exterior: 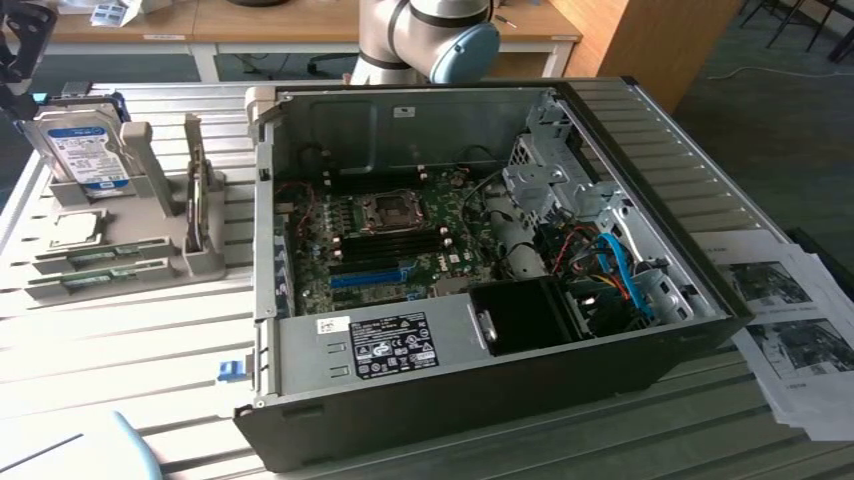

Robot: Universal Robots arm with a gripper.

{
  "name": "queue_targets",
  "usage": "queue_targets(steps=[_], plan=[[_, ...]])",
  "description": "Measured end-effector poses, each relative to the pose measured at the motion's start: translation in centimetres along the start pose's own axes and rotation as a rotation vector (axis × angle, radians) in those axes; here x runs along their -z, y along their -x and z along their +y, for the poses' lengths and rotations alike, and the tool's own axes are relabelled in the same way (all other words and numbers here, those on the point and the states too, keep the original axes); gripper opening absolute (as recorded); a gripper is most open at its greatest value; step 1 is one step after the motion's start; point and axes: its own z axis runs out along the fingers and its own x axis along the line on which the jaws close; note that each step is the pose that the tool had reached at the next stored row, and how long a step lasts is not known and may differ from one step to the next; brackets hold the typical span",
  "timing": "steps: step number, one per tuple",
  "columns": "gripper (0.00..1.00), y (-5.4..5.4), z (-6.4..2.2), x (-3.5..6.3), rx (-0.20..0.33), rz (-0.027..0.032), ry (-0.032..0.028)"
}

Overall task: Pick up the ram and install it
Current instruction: 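Pick up the ram and move it above insertion slot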

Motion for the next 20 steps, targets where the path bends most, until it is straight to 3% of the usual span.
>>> queue_targets(steps=[8,20], plan=[[0.09,-0.01,0.0,0.0,0.032,0.0014,0.0007],[0.09,0.0,0.0,-0.01,0.19,0.0085,0.0041]])
